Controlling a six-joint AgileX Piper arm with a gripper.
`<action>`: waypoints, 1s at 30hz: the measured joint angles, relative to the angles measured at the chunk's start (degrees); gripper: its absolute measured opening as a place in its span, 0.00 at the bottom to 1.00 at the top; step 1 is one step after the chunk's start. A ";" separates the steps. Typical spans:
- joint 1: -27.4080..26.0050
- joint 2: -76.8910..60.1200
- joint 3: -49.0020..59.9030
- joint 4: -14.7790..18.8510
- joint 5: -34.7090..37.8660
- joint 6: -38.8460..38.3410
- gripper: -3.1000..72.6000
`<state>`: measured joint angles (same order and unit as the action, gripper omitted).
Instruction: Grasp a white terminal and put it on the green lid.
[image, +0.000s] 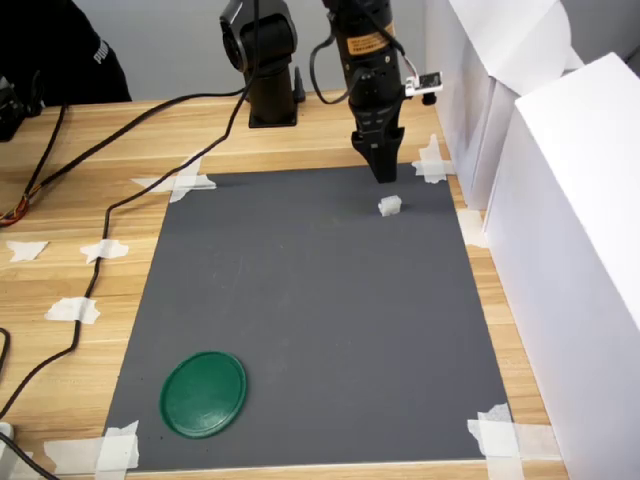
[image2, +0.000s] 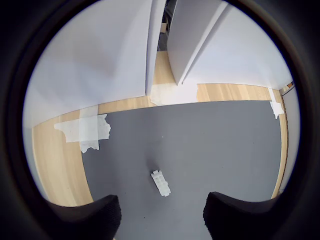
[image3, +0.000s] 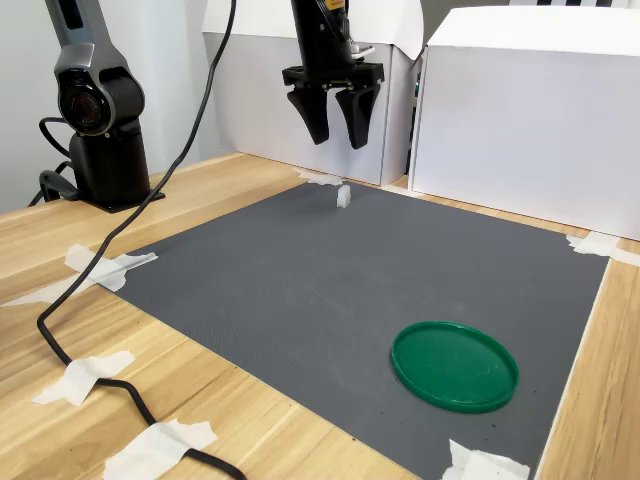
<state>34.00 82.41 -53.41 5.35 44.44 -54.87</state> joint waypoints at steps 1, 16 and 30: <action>0.00 0.69 0.00 0.04 -0.21 -0.31 0.96; 0.00 6.98 -0.32 1.84 -1.58 -5.09 0.96; 0.17 11.54 -0.32 1.88 -3.14 -5.80 0.95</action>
<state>34.17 93.95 -53.73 7.23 41.29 -60.67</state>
